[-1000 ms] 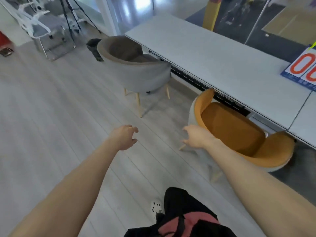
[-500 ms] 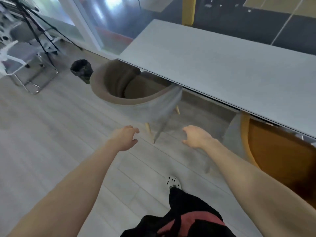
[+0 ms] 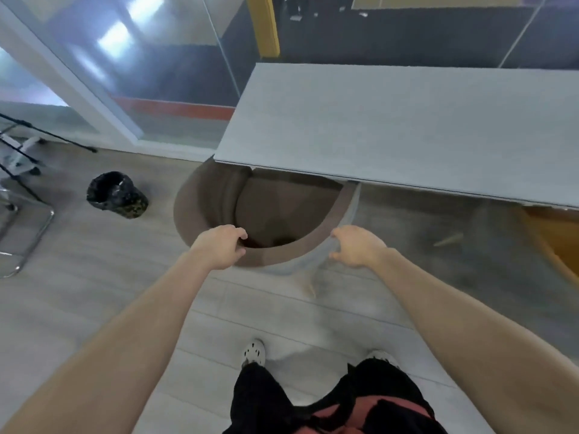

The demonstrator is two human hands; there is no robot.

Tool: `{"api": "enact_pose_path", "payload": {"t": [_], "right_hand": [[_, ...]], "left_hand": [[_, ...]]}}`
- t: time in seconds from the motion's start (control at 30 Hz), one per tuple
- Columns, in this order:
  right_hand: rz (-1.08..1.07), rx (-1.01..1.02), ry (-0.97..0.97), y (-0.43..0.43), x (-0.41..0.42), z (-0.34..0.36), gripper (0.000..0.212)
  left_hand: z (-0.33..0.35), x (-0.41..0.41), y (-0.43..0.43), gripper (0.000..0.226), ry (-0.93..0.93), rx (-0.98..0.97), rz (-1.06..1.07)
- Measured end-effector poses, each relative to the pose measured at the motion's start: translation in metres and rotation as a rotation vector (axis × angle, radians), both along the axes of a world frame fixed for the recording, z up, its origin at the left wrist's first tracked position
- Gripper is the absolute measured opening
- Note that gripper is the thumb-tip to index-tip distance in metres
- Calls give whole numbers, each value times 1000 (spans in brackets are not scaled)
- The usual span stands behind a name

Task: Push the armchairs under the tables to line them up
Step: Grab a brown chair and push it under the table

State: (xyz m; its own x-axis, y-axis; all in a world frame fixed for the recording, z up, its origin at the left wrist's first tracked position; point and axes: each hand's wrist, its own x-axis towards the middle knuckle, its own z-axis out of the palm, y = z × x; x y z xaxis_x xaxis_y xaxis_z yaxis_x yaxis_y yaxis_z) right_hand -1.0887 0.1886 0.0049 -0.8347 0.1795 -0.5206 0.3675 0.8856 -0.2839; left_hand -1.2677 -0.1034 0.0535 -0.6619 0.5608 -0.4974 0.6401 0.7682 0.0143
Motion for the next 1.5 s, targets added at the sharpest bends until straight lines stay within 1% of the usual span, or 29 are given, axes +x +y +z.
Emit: {"api": "enact_pose_path", "payload": {"t": [0.07,0.1,0.2,0.23,0.3,0.37,0.43,0.53,0.6,0.67,0.73,0.83,0.9,1.0,1.13,1.5], "right_hand": [[-64,20,-36,-32,-15,-8,55],[-100,26,-54,-50,-22,-10,56],[-150,62,-100,-104,-41,-13,60],[-147,77,-97,-120,-48,-14,65],[-133,110,-61,-146,-65,-16,83],[-104,134,-58,-164,-81,-21,100],[-78,146,-108,-181,-92,-31,108],[-55,218,-131,-200,-100,-57,100],[-69,278,-93,-206,-102,-69,90],[-84,314,-60,-206,-104,-77,86],[-99,318,-62,-206,-104,-80,86],[-112,327,-58,-208,-104,-82,84],[-122,328,-62,-209,-104,-80,79],[-126,351,-37,-211,-103,-78,71],[-129,340,-50,-220,-97,-72,65],[-78,332,-1,-263,-22,-75,72]], "left_hand": [[-9,-38,-18,50,-33,-20,-95],[-12,-55,-28,58,-69,-30,-145],[-19,-96,-62,94,-217,-107,-268],[-24,-109,-73,104,-239,-133,-316],[-40,-136,-89,117,-216,-144,-428],[-58,-159,-99,123,-154,-120,-532],[-77,-176,-104,121,-119,-88,-603],[-104,-188,-104,113,-83,-52,-690],[-119,-193,-103,96,-52,-2,-732],[-131,-195,-103,80,13,68,-768],[-136,-196,-104,73,46,90,-776],[-141,-195,-106,69,81,95,-782],[-142,-195,-105,66,89,103,-775],[-143,-194,-105,62,82,119,-768],[-141,-183,-113,57,53,95,-726],[-146,-93,-176,60,70,70,-666]]}}
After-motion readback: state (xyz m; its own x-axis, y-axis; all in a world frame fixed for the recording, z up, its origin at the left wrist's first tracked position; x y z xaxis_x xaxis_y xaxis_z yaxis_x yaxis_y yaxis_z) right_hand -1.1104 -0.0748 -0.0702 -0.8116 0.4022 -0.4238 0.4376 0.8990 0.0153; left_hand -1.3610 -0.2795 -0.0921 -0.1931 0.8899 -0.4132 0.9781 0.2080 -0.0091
